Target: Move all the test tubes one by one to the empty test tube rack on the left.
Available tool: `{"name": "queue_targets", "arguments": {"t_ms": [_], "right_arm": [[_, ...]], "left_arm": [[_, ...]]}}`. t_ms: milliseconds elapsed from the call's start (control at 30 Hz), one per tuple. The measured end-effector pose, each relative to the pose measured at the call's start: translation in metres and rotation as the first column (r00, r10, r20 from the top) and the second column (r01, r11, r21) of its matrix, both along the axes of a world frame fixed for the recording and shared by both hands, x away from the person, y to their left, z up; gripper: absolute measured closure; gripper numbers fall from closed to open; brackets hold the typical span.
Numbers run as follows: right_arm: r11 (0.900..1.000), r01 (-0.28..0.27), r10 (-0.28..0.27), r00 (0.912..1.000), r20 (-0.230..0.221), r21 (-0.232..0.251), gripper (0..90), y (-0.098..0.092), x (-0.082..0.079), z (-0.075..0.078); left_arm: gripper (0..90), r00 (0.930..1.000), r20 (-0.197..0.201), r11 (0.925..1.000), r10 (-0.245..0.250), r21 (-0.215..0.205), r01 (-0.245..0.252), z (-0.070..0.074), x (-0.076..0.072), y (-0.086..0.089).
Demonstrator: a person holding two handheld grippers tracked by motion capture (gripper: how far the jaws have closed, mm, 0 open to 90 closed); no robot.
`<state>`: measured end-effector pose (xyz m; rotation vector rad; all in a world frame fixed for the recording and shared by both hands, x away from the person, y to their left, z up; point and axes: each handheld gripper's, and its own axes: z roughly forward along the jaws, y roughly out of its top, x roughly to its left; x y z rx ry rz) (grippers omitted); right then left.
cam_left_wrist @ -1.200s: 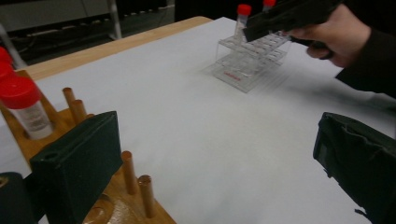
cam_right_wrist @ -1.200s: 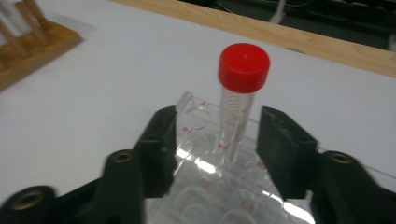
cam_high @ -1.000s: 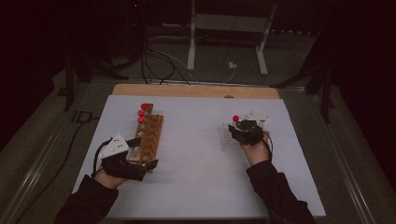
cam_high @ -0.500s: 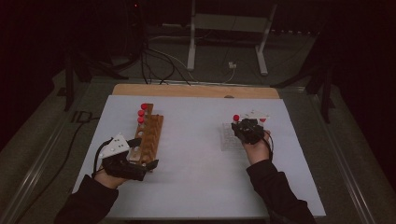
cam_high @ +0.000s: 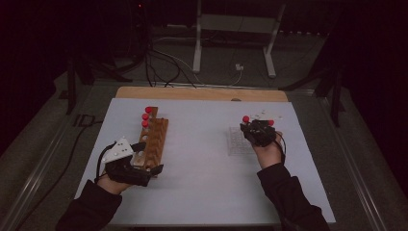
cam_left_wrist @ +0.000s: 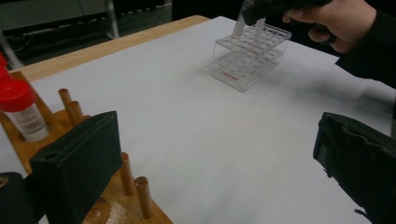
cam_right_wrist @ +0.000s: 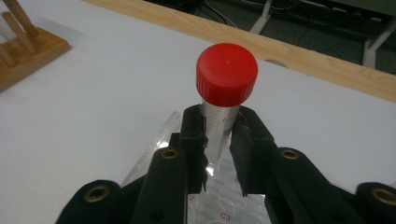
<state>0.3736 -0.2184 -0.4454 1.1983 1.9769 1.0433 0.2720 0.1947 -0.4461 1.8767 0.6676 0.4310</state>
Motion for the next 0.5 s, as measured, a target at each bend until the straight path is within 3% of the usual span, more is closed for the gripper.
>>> {"name": "queue_targets", "arguments": {"t_ms": [500], "right_arm": [[0.999,-0.046,0.046,0.9974,0.056,0.003,75.4,0.004,-0.016,0.03]], "left_arm": [[1.9,0.9996,0.001,0.9996,-0.028,0.007,0.028,0.006,-0.002,-0.007]]}}
